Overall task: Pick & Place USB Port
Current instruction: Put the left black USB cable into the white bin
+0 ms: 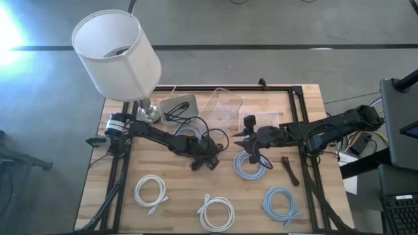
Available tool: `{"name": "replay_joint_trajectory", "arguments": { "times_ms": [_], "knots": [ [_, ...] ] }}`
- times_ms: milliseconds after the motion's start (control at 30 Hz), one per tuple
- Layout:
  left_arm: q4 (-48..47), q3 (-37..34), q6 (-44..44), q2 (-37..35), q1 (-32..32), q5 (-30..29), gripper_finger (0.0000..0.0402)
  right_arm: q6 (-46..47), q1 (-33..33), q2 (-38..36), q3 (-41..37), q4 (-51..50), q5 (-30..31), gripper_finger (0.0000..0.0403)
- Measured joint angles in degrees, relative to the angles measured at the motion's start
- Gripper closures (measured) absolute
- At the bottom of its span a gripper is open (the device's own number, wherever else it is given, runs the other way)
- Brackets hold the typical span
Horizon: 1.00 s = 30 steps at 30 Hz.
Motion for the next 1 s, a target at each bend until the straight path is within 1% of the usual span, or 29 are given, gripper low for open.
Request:
{"name": "replay_joint_trajectory", "arguments": {
  "times_ms": [200, 367, 533, 733, 900, 1000],
  "knots": [
    [-1.29, 1.07, 1.30, -1.82, -0.79, 2.21, 0.0348, -0.02, 0.00, 0.00, 0.00, 0.08, 0.00, 0.0276],
    [-1.43, 1.49, 2.71, -6.05, -1.39, 1.82, 0.0358, 0.06, -0.02, 0.00, -0.01, 0.09, 0.00, 0.0273],
    [-3.80, 1.49, 4.62, -10.85, -1.99, 0.99, 0.0362, 0.20, -0.02, 0.00, -0.02, 0.17, 0.00, 0.0278],
    [-11.06, 1.51, 6.38, -17.04, -2.10, -2.79, 0.0358, 0.46, -0.02, 0.02, -0.01, 0.45, -0.02, 0.0278],
    [-16.68, 1.53, 7.60, -22.22, -2.08, -7.50, 0.0360, 0.54, -0.02, 0.02, -0.02, 0.76, -0.02, 0.0275],
    [-19.61, 1.53, 8.32, -25.09, -2.10, -11.79, 0.0358, 0.65, -0.01, 0.02, -0.02, 0.94, -0.02, 0.0277]
  ]
}}
